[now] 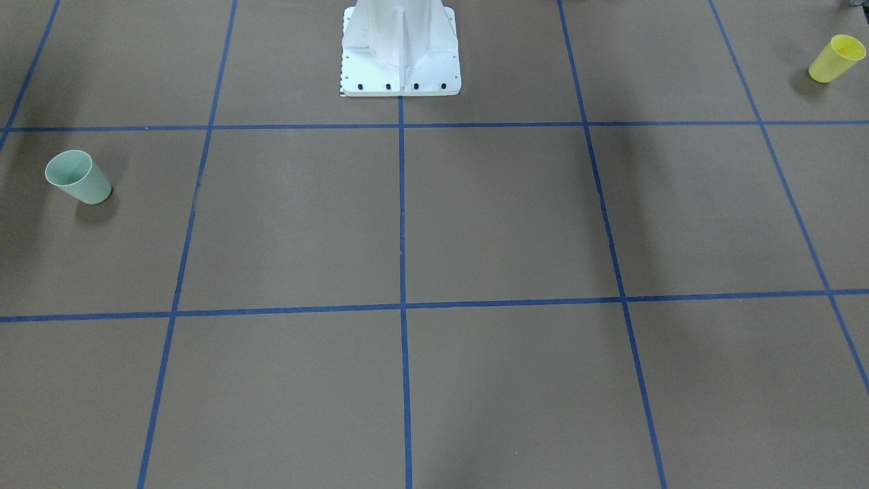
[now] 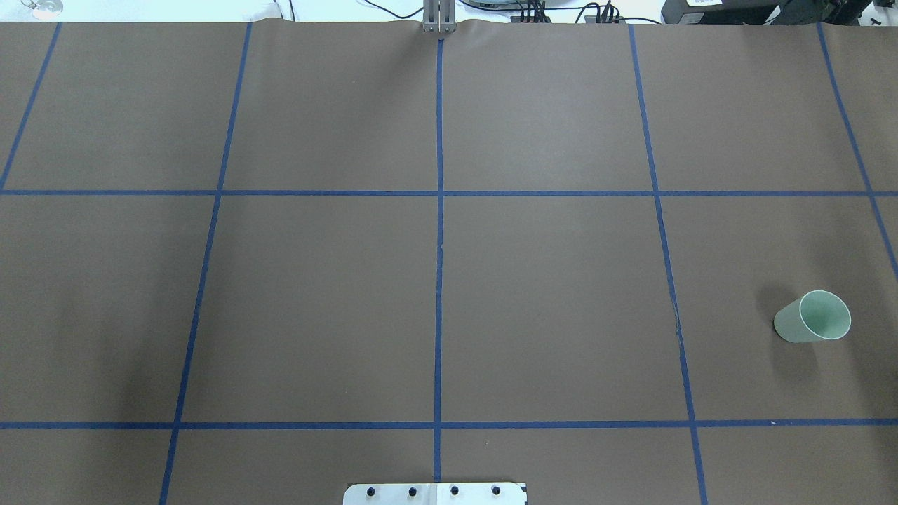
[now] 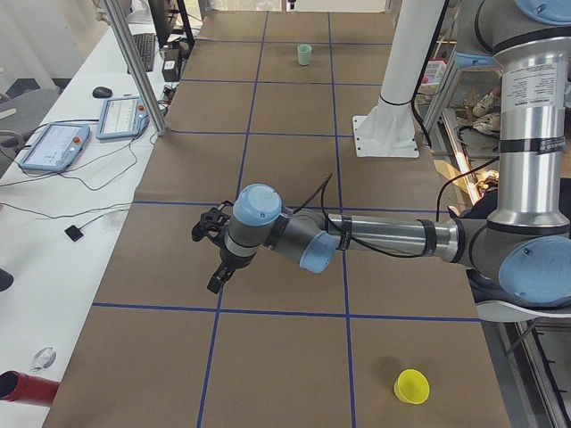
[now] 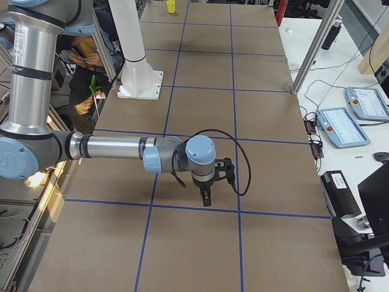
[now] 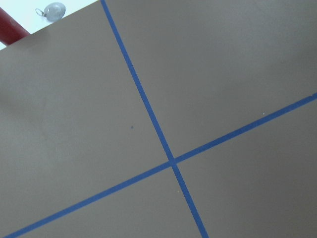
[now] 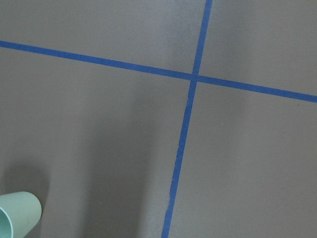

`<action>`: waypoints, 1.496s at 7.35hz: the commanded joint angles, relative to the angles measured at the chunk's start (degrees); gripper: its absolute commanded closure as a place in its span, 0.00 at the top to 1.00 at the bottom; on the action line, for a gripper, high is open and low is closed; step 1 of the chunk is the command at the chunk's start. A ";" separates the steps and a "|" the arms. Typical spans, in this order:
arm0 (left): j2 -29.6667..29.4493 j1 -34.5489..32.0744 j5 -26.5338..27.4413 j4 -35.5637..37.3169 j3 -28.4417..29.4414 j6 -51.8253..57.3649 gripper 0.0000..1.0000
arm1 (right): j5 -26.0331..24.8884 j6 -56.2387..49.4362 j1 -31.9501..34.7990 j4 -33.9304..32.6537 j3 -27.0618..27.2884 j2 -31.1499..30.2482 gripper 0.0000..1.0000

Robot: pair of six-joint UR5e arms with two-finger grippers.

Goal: Transfer and stack yellow cup on green cup

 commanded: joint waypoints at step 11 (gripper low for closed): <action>3.85 5.01 45.60 1.88 -12.10 -56.08 1.00 | -0.35 0.51 0.09 3.84 0.57 -2.13 1.00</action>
